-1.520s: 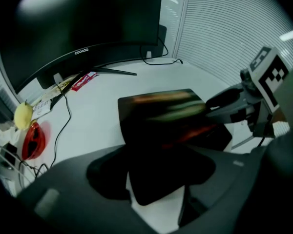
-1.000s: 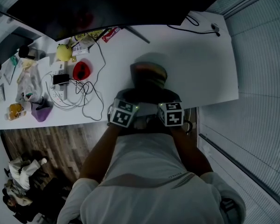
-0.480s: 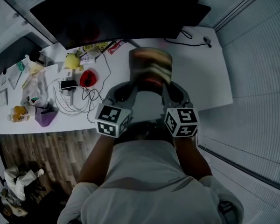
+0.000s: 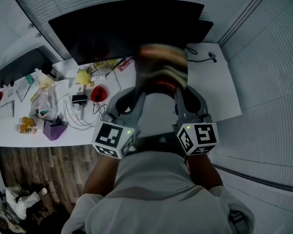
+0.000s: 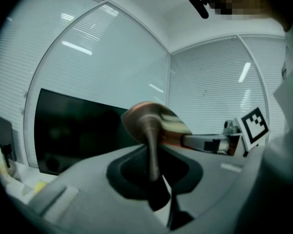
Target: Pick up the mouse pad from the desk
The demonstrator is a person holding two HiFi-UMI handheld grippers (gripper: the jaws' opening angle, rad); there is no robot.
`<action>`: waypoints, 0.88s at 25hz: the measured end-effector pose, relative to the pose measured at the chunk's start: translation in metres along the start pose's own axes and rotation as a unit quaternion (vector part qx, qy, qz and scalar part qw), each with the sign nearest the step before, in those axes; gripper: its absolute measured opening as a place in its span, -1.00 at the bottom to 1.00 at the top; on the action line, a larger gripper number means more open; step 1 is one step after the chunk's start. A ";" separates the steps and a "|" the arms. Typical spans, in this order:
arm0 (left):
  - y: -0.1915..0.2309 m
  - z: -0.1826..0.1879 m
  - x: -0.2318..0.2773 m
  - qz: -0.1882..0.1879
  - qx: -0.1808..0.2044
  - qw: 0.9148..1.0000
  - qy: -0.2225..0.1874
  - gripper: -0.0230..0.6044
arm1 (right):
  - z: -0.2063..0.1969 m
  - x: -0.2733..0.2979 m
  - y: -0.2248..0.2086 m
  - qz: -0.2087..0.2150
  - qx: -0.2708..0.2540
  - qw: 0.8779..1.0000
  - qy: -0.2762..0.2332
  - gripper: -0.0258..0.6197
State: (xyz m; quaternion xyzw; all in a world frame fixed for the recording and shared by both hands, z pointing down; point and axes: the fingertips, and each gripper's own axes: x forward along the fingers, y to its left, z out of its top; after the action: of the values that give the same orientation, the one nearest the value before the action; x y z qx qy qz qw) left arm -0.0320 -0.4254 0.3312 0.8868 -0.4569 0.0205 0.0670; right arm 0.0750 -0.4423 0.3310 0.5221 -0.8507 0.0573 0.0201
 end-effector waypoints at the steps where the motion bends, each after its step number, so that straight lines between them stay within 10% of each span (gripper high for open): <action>1: -0.001 0.007 -0.002 -0.001 0.003 1.000 -0.006 -0.76 | 0.008 -0.002 0.001 0.000 -0.003 1.000 -0.008 -0.80; 22: -0.006 0.044 -0.004 0.018 0.025 0.999 -0.036 -0.76 | 0.047 -0.002 0.003 0.029 -0.015 0.999 -0.043 -0.80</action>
State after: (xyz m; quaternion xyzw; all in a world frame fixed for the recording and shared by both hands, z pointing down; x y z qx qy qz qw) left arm -0.0310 -0.4245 0.2869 0.8798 -0.4745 0.0012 0.0282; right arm 0.0746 -0.4443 0.2841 0.4985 -0.8665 0.0223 -0.0107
